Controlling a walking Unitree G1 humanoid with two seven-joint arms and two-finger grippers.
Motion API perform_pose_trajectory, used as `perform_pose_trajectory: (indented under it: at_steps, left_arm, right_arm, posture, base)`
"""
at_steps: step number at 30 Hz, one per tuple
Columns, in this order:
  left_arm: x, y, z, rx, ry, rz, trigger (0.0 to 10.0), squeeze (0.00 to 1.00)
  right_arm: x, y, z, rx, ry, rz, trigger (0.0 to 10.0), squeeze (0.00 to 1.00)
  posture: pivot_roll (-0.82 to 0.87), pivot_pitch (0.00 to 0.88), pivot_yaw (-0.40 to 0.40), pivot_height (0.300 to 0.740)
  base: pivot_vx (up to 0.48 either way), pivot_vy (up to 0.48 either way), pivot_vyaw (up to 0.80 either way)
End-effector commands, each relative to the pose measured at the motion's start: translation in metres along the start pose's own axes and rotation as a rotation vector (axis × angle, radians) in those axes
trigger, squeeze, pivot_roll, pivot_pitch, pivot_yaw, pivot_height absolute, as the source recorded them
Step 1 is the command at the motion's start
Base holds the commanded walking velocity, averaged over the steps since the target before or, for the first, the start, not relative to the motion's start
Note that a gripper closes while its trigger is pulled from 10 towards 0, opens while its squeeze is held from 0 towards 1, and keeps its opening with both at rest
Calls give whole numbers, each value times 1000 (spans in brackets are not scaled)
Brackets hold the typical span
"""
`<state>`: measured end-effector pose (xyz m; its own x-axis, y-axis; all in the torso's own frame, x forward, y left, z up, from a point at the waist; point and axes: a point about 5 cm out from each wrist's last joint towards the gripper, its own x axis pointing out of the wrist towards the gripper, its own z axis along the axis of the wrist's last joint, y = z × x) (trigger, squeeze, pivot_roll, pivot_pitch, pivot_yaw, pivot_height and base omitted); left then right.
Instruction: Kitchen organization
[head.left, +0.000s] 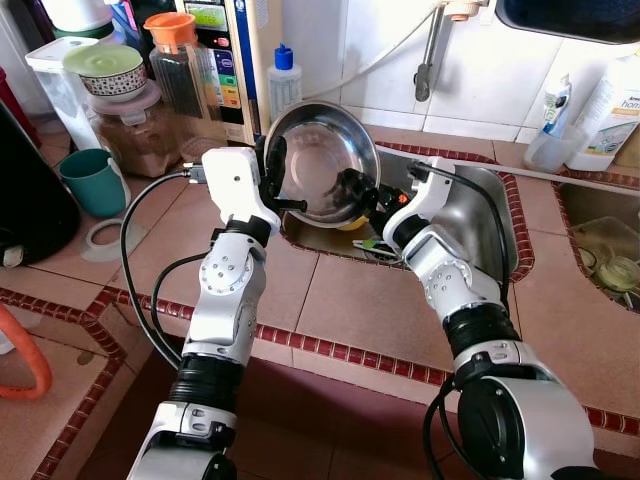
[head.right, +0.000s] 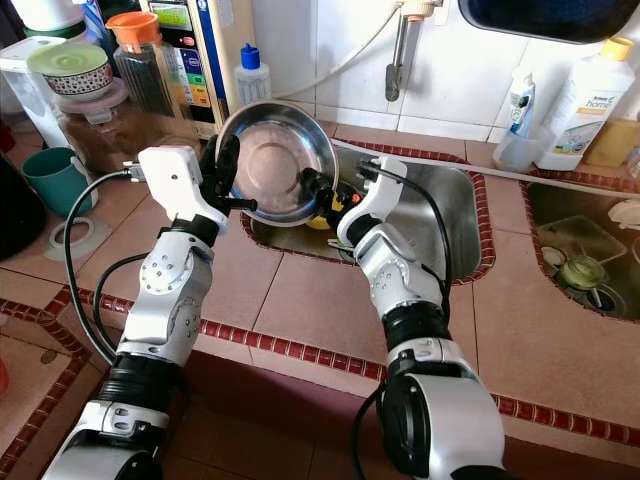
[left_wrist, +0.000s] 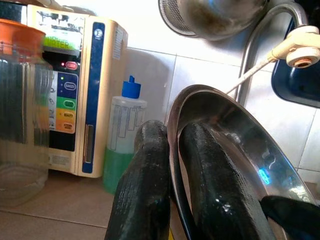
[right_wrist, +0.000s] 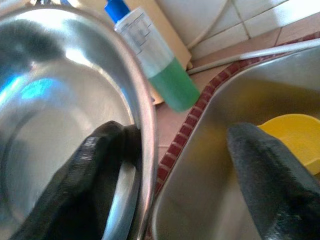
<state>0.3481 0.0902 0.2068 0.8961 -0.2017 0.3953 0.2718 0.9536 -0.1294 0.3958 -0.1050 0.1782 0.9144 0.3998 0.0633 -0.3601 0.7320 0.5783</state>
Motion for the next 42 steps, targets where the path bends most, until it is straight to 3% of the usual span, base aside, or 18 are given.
perform_pose_trajectory:
  at_steps: [1, 13, 15, 17, 29, 42]
  left_arm:
    - [2, -8, 11, -13, -50, -52, 0, 0]
    - [0, -9, 9, -27, -42, -66, 0, 0]
    - [0, -10, 8, -26, -37, -70, 0, 0]
    - [-1, -9, 6, -25, -29, -67, 0, 0]
    - [0, -8, 5, -33, -19, -63, 0, 0]
    - [-3, -6, -12, -4, 103, -78, 0, 0]
  right_arm:
    - [0, -5, 8, -1, -21, -47, 0, 0]
    - [1, -9, 8, 107, -23, -87, 0, 0]
    - [2, -10, 10, 205, -35, -87, 0, 0]
    - [2, -11, 12, 246, -43, -85, 0, 0]
    - [2, -14, 16, 293, -66, -94, 0, 0]
    - [1, -16, 23, 322, -110, -102, 0, 0]
  posture:
    - [26, 37, 32, 740]
    - [25, 34, 29, 740]
    - [24, 33, 29, 740]
    - [23, 31, 29, 740]
    - [24, 27, 31, 740]
    - [25, 30, 34, 740]
  base:
    - [0, 0, 0]
    - [0, 0, 0]
    - [0, 0, 0]
    - [0, 0, 0]
    - [0, 0, 0]
    - [0, 0, 0]
